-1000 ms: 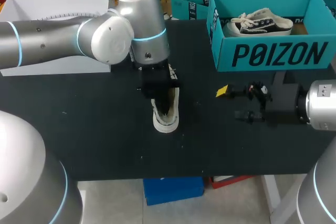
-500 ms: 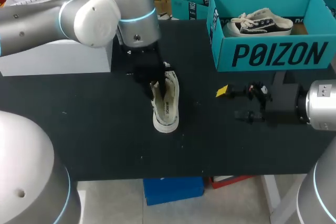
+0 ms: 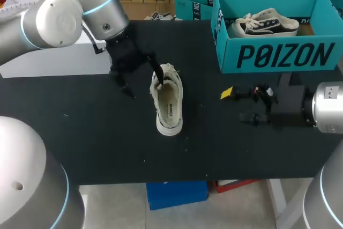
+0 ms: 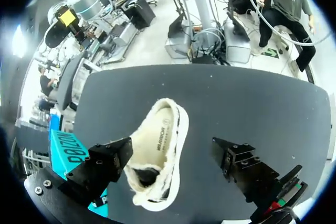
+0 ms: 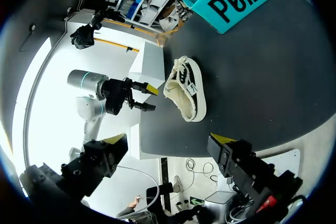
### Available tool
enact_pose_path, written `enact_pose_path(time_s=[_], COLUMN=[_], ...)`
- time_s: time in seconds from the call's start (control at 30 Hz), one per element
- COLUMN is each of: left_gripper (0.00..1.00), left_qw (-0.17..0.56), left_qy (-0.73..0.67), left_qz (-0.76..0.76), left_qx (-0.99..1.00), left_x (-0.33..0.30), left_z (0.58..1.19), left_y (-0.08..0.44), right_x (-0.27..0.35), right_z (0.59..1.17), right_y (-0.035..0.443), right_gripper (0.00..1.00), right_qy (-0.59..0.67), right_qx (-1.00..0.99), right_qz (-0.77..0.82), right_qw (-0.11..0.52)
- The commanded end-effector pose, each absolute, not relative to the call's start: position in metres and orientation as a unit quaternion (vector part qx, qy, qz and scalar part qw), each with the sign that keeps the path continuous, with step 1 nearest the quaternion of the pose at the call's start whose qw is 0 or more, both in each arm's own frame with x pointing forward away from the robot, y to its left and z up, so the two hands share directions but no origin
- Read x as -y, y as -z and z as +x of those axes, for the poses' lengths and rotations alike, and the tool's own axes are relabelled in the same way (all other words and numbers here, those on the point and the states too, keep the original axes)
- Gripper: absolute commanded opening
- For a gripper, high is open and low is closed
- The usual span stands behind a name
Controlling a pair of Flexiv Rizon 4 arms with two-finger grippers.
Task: Take the shoe out of the shoebox, open the shoe tongue, remove and reinsert the insole, then place the shoe into the shoebox
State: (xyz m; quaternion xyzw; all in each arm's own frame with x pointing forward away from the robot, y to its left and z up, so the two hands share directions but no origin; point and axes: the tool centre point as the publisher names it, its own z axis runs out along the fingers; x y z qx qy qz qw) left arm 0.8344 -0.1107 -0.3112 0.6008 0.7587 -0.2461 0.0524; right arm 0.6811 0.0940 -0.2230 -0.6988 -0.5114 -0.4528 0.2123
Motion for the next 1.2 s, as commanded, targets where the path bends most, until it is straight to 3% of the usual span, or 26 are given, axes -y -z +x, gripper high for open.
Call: enact_pose_path(time_s=[0.03,0.4,1.2], left_gripper=[1.0,1.0,1.0], left_qw=[0.084,0.095,0.095], left_qy=[0.264,0.288,0.288], left_qz=[0.567,0.459,0.459], left_qx=[-0.776,-0.835,-0.835], left_x=[0.092,0.052,0.052], left_z=[0.829,0.836,0.836], left_y=[0.303,0.285,0.285], right_x=[-0.094,-0.094,-0.094], right_z=[0.681,0.681,0.681], right_y=[0.223,0.223,0.223], right_gripper=[1.0,1.0,1.0], right_qy=[0.453,0.453,0.453], right_qx=[0.511,0.511,0.511], right_qz=[-0.699,-0.699,-0.699], right_qw=[0.213,0.213,0.213])
